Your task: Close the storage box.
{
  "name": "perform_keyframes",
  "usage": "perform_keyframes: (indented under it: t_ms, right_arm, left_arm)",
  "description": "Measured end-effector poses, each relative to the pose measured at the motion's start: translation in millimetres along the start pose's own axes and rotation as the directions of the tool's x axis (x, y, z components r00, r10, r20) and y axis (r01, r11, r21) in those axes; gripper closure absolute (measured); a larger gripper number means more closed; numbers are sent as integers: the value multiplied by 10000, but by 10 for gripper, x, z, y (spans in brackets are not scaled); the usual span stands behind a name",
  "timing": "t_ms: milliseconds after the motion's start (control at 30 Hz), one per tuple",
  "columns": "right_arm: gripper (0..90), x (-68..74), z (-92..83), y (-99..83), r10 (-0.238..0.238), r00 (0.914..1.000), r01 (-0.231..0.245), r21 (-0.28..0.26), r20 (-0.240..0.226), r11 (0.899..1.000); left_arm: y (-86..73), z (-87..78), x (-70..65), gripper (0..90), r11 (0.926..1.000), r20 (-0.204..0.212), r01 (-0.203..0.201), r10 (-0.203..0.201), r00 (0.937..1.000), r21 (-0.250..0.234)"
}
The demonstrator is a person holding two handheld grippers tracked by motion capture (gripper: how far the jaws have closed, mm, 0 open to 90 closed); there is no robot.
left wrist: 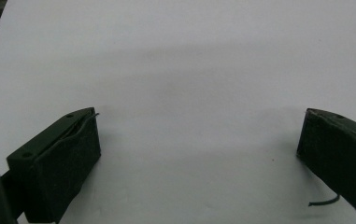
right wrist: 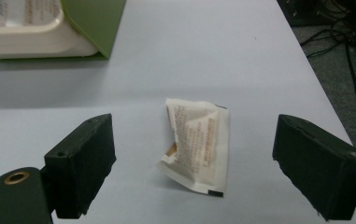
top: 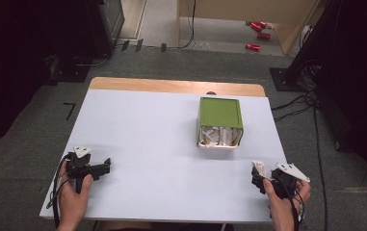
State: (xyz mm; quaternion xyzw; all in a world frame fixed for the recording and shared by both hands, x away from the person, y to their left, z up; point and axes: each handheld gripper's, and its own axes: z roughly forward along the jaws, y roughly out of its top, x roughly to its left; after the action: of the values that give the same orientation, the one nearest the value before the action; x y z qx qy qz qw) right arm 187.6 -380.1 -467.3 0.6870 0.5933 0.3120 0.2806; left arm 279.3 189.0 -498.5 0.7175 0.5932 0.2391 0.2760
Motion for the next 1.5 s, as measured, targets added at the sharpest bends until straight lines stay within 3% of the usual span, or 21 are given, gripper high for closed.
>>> perform_keyframes:
  t_ms: [267,733,933,1167,1500]
  right_arm:
    - [133,-138,8,-129,18,10000,-19,323,36,9995]
    - [131,-154,84,-313,-183,9989,153,675,437,9976]
    - [117,-139,104,-378,-683,9962,667,307,544,9973]
    - [115,-148,104,-446,-672,9964,682,-186,517,9975]
    - [115,-145,103,-455,-623,9967,636,-239,519,9977]
  left_arm:
    - [0,0,0,0,10000,-2,4,-4,10000,-3]
    - [0,0,0,0,10000,1,7,-7,10000,-2]
    - [1,0,0,0,10000,0,3,-3,10000,3]
    - [0,0,0,0,10000,3,8,-8,10000,-1]
    - [0,0,0,0,10000,2,6,-6,10000,3]
